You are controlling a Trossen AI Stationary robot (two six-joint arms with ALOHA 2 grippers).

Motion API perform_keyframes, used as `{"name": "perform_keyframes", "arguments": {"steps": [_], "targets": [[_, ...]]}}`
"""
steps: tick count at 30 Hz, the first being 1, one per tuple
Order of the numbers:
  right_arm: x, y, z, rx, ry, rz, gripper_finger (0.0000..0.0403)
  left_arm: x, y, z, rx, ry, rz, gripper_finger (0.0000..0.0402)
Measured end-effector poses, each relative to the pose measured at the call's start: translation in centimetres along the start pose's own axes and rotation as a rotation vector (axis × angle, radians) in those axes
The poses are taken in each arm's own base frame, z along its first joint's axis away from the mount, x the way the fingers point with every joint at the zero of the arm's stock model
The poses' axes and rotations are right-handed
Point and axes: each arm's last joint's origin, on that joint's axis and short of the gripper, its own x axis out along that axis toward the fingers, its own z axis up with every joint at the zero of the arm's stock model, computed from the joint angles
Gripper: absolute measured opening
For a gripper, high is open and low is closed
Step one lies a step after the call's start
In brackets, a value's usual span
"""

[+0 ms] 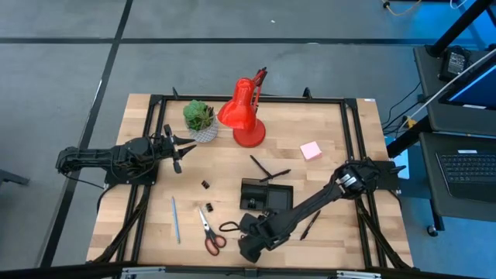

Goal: Pick and place office supplies into organizer
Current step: Put the orange eraser into the black desk organizer

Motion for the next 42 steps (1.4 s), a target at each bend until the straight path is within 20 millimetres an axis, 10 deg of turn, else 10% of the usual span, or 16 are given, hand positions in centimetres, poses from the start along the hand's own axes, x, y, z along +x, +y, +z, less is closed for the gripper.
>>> {"name": "perform_keyframes", "arguments": {"steps": [42], "targets": [[3.8, -0.3, -0.9, -0.069, 0.080, -0.049, 0.0127, 0.0, 0.0, 0.0, 0.002, 0.005, -0.001, 0.0086]]}}
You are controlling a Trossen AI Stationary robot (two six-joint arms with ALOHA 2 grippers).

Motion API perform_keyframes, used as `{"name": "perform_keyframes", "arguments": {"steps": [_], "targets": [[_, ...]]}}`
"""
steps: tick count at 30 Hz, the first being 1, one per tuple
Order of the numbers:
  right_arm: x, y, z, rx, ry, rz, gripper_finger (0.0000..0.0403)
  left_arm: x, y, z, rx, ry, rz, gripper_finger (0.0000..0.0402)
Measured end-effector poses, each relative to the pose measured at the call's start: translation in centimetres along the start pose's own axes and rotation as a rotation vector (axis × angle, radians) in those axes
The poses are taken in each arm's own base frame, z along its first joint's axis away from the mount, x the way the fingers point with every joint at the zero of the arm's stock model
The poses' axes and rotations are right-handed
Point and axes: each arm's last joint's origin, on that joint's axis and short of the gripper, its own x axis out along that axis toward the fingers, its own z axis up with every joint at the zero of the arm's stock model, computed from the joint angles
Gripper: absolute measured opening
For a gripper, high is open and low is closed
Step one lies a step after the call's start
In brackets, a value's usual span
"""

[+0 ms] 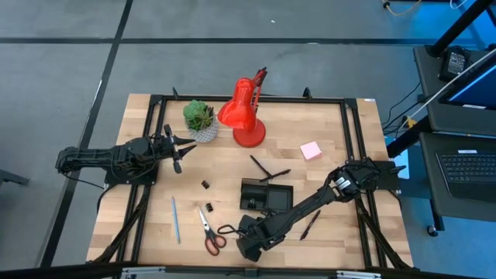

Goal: Pick and place office supplies into organizer
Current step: Put the orange eraser into the black desk organizer

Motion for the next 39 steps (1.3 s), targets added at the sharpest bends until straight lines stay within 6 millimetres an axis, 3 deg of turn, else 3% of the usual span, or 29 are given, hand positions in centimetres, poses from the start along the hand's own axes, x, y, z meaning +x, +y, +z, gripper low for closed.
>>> {"name": "perform_keyframes", "arguments": {"steps": [10, 24, 29, 39], "targets": [[0.1, -0.1, 0.0, -0.003, -0.019, -0.019, 0.0066, 0.0, 0.0, 0.0, 0.000, 0.000, 0.000, 0.0086], [-0.4, 0.1, 0.2, -0.003, -0.019, -0.018, 0.0063, 0.0, 0.0, 0.0, 0.000, 0.000, 0.000, 0.0086], [-1.6, 0.5, 0.7, -0.008, -0.023, -0.039, 0.0062, 0.0, 0.0, 0.0, 0.000, 0.000, 0.000, 0.0086], [-6.5, 0.4, 2.7, -0.136, -0.119, -0.134, 0.0061, 0.0, 0.0, 0.0, 0.000, 0.000, 0.000, 0.0086]]}}
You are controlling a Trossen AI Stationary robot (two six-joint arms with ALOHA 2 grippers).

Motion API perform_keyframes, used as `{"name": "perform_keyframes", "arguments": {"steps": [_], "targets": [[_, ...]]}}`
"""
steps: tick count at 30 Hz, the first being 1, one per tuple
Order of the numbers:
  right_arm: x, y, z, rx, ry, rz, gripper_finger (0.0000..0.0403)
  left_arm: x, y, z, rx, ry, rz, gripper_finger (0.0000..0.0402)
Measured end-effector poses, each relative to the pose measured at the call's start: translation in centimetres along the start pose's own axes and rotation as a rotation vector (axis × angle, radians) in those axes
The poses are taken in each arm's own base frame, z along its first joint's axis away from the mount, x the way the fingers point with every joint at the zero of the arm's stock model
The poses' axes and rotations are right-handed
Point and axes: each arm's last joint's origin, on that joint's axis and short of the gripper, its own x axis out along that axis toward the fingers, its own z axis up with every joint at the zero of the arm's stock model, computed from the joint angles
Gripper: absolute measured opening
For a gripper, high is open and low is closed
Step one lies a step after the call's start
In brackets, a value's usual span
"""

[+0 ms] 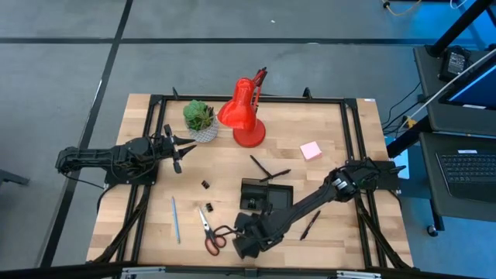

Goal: Pick and place office supplies into organizer
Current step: Put the orange eraser into the black desk organizer

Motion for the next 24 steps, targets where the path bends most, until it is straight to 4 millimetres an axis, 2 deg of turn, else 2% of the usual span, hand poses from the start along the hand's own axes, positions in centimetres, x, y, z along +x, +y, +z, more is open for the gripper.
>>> {"name": "perform_keyframes", "arguments": {"steps": [4, 9, 14, 24], "targets": [[-0.6, -1.3, 0.9, -0.069, -0.010, -0.068, 0.0061, 0.0, 0.0, 0.0, 0.000, 0.000, 0.000, 0.0086], [0.0, -2.7, 1.7, -0.183, 0.035, -0.113, 0.0061, 0.0, 0.0, 0.0, 0.000, 0.000, 0.000, 0.0086], [0.4, -4.3, 2.5, -0.196, 0.082, -0.156, 0.0062, 0.0, 0.0, 0.0, 0.000, 0.000, 0.000, 0.0086], [0.9, -5.8, 3.8, -0.240, 0.093, -0.161, 0.0062, 0.0, 0.0, 0.0, 0.000, 0.000, 0.000, 0.0086]]}}
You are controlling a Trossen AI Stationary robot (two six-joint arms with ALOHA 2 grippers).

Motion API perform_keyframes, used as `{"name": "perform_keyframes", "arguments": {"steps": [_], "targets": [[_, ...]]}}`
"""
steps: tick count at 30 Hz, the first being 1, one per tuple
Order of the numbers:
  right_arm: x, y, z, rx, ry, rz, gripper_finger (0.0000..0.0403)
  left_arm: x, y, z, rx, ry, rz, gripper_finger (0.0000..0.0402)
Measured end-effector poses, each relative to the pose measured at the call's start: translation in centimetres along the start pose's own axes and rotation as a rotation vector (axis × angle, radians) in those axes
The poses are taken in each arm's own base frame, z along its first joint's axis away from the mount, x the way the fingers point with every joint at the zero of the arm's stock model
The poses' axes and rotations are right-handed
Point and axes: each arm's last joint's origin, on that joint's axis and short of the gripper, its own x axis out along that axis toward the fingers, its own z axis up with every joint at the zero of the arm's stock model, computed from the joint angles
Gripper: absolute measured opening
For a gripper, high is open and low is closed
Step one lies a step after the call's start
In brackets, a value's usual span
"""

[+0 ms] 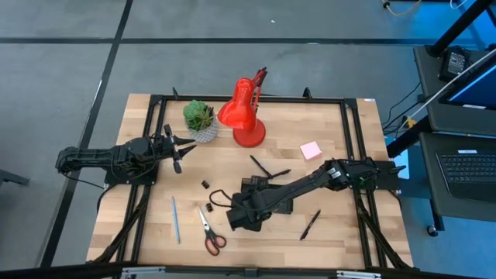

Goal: Pick and place office supplies into organizer
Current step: Put the orange eraser into the black desk organizer

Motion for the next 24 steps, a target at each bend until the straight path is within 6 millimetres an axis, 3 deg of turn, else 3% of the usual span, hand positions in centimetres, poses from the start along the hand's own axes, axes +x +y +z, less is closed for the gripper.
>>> {"name": "perform_keyframes", "arguments": {"steps": [24], "targets": [[2.3, 0.7, 0.7, -0.041, -0.004, 0.005, 0.0062, 0.0, 0.0, 0.0, 0.000, 0.001, 0.000, 0.0086]]}}
